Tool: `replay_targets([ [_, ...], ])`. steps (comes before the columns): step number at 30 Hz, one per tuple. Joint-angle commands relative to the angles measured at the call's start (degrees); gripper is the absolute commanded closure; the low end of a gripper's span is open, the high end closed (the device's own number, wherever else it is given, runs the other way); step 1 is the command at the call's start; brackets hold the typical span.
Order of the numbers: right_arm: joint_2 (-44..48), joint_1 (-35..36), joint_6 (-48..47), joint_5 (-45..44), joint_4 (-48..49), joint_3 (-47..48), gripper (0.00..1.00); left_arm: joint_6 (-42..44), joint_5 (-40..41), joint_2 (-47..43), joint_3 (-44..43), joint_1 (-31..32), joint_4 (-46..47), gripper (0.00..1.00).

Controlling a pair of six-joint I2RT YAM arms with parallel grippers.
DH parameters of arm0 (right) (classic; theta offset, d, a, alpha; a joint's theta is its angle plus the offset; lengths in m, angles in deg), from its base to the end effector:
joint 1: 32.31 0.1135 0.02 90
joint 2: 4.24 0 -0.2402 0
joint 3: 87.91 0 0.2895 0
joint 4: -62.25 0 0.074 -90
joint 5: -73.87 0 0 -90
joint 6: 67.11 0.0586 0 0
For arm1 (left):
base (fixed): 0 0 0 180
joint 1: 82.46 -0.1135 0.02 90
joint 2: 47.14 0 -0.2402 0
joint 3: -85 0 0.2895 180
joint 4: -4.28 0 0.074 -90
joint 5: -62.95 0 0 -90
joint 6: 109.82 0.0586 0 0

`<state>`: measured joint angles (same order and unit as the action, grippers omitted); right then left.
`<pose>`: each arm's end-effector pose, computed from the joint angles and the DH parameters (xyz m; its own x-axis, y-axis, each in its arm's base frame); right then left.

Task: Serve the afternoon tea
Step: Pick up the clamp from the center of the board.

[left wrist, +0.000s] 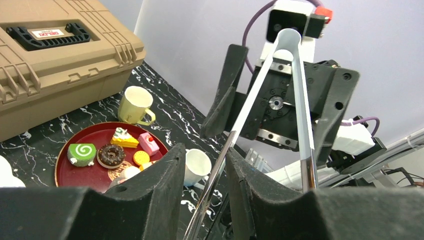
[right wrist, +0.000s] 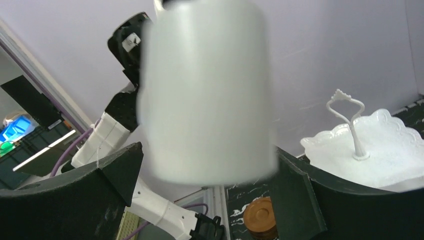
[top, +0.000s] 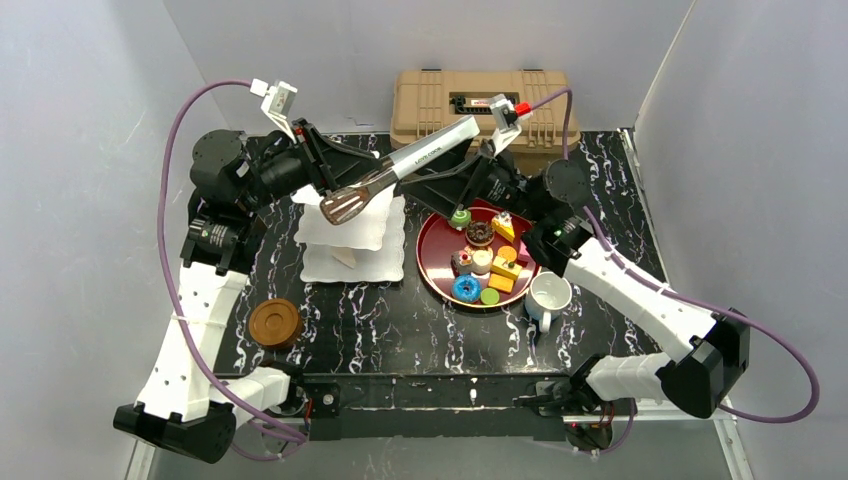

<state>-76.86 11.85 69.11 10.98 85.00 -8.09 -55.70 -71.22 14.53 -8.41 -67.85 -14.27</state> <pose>0.2287 0.2594 0.4420 -0.4044 0.5031 -0.7638 -0.8836 0.0004 0.4682 0.2463 -0.1064 0.5037 -0.3119 -0.3531 -0.8821 0.8079 0.3900 -0.4418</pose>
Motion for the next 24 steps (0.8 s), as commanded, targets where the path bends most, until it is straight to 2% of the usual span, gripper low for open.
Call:
replay_targets([
  [1,0.05,1.43,-0.16,-2.50,11.71,1.07,0.02,0.37,-0.64,-1.15,0.66,-0.31,1.44,1.00],
  [9,-1.29,3.30,-0.40,-7.48,14.77,0.76,0.02,0.91,-1.91,-1.58,1.56,-0.30,2.18,1.00],
  [14,-3.37,4.22,0.21,-7.69,16.14,2.14,0.03,2.06,-2.85,-2.13,1.92,-0.31,1.80,1.00],
  [18,-4.07,4.35,1.25,-7.11,16.71,2.19,0.14,3.27,-2.45,-2.43,1.77,-0.29,0.77,1.00],
  [22,-3.02,4.40,1.13,-7.86,16.55,0.88,0.31,3.32,-2.46,-2.67,1.97,-0.31,0.68,1.00],
  [24,-2.32,4.36,0.38,-8.38,15.42,0.79,0.34,3.19,-2.66,-2.69,2.29,-0.35,0.71,1.00],
])
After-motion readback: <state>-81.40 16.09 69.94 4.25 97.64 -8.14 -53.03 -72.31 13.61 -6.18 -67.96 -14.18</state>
